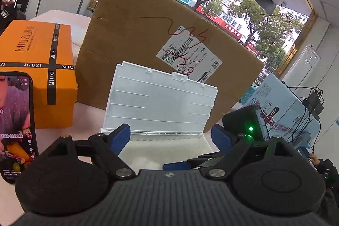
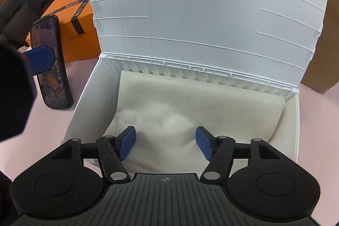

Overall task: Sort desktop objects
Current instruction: 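Press the tissue flat inside the box with the open right gripper, then withdraw both grippers up out of the white box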

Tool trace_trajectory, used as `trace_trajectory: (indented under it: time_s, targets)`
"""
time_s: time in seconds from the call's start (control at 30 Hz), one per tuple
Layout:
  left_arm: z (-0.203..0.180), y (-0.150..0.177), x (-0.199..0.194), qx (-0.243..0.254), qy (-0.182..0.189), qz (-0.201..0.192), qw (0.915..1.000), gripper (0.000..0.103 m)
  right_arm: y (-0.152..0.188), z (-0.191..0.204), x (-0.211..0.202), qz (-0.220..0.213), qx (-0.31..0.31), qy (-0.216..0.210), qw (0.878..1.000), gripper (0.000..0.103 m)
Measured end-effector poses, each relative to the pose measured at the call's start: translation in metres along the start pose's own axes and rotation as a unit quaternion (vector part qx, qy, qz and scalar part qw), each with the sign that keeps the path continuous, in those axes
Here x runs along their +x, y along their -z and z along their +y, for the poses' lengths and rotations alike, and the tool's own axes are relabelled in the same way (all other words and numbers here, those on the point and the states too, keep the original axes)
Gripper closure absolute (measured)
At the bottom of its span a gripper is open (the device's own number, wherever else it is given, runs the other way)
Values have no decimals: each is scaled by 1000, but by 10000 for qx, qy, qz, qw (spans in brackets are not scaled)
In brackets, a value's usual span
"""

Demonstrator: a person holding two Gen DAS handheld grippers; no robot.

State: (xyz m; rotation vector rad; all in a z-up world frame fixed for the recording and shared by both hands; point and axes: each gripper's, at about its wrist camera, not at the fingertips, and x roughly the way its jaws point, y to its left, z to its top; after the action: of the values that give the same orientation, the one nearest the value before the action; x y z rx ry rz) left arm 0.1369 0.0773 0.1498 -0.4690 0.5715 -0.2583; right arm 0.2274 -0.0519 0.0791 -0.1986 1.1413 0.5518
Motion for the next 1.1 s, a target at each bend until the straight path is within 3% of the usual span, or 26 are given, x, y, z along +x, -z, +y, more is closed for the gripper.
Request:
trace_trajectory:
  time_s: [0.17, 0.3, 0.4, 0.53, 0.6, 0.73, 0.8, 0.83, 0.87, 0.9, 0.97, 1.1]
  targets:
    - [13, -2, 2, -401, -104, -21, 9991, 21, -1, 4, 12, -145, 75, 141, 9998, 11]
    - [20, -1, 7, -664, -54, 122, 9977, 21, 0, 2, 18, -215, 182, 257, 9993, 8]
    - [18, 0, 5, -622, 4, 130, 9980, 20, 3, 3, 2, -334, 278, 96, 9990, 8]
    - [14, 0, 3, -439, -185, -16, 9989, 18, 17, 6, -42, -1039, 310, -47, 9941, 7]
    - [12, 1, 4, -377, -266, -26, 9989, 17, 31, 11, -64, -1651, 243, 197, 9858, 7]
    - [7, 5, 7, -187, -448, -76, 9988, 16, 62, 16, -92, -2950, 95, 660, 9532, 7]
    - [4, 7, 8, -100, -535, -140, 9984, 16, 76, 3, -88, -3345, 478, 1330, 9317, 7]
    - [3, 8, 9, -53, -567, -166, 9982, 16, 83, -3, -87, -3477, 717, 1654, 9201, 10]
    - [2, 8, 9, -7, -599, -192, 9980, 16, 87, -18, -94, -3436, 821, 1681, 9203, 11]
    - [2, 8, 10, 36, -633, -216, 9978, 16, 91, -31, -95, -3286, 859, 1560, 9275, 18]
    - [3, 7, 11, 101, -712, -246, 9971, 16, 89, -48, -88, -2963, 983, 1392, 9398, 44]
    - [8, 2, 9, 222, -921, -350, 9949, 16, 97, -59, -78, -2765, 1095, 1401, 9444, 71]
